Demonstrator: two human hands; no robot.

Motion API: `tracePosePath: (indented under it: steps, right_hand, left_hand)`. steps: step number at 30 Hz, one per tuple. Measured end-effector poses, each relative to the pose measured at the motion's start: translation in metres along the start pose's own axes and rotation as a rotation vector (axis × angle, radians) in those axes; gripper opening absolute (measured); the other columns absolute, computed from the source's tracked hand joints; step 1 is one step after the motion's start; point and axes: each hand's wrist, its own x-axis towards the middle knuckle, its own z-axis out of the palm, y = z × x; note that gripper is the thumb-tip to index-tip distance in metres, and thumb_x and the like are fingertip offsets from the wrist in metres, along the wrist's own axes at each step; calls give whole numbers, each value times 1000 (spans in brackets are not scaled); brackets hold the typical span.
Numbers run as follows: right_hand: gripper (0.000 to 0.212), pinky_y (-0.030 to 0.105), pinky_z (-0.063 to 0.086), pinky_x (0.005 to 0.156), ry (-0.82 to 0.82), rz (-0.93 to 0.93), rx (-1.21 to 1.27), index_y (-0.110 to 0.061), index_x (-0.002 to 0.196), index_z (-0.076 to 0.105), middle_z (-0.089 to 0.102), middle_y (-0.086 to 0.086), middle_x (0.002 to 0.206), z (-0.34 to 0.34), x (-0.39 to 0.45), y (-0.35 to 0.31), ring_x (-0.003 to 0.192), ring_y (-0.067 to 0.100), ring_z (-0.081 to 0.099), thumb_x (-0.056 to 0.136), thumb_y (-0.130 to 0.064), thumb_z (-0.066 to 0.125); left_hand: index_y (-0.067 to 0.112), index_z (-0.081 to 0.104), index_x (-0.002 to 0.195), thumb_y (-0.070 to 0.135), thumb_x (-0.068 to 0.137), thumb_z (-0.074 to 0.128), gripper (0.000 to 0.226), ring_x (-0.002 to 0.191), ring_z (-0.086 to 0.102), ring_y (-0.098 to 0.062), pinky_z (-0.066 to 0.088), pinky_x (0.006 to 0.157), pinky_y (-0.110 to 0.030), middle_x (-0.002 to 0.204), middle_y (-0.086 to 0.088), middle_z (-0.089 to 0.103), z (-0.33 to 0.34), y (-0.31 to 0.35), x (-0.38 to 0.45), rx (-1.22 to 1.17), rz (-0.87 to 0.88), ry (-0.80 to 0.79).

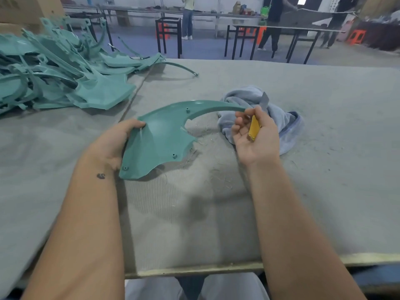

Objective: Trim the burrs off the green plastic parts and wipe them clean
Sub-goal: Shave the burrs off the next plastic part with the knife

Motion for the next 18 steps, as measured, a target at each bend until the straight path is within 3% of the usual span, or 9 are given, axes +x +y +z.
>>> tracePosePath:
  steps: [2,4,7,10,12,15,18]
  right_hand:
    - [42,21,50,53,29,-9,21,-10,64,65,65,1,61,0,1,0,59,13,65,101,-17,47]
    - [48,21,53,58,43,-14,61,-11,57,68,68,0,62,-1,3,1,66,12,69,101,-15,50]
    - [34,20,56,68,36,-42,99,-4,71,64,71,3,69,-1,3,3,73,11,71,101,-13,49]
    - [27,25,56,82,9,-68,254,-3,86,65,73,5,79,-1,6,4,86,13,71,102,-16,47]
    - [24,28,52,90,-4,-72,305,-6,95,64,73,2,86,-1,8,5,97,11,68,103,-19,46]
    - [22,24,50,84,-17,-56,93,-15,95,66,70,-5,93,0,8,11,100,9,66,102,-24,47]
    - [24,25,50,72,33,-103,-346,-23,78,73,70,-3,83,5,6,18,86,14,66,96,-25,57]
  left_hand:
    - [11,71,100,33,88,51,32,65,70,-32,57,57,-50,84,-14,73,-5,-1,-3,-39,-19,-8]
    - [10,71,92,30,89,50,29,56,69,-26,56,48,-38,77,-10,74,-4,-1,-5,-104,-18,6]
    - [9,71,93,32,86,55,29,59,71,-22,55,44,-30,80,-7,74,-1,1,-7,-376,103,-18]
    - [-4,66,113,47,95,40,60,95,70,-31,58,78,-40,109,-19,69,7,-1,1,-963,312,-217]
    - [-6,47,135,55,99,27,74,119,58,-37,46,99,-50,129,-23,58,19,-3,6,-1121,341,-265]
    - [-1,22,149,54,100,26,74,122,52,-42,43,98,-59,144,-25,44,40,-6,13,-839,240,-183]
    - [1,32,145,46,102,31,62,113,61,-37,51,94,-50,134,-26,53,58,-7,11,-388,143,-122]
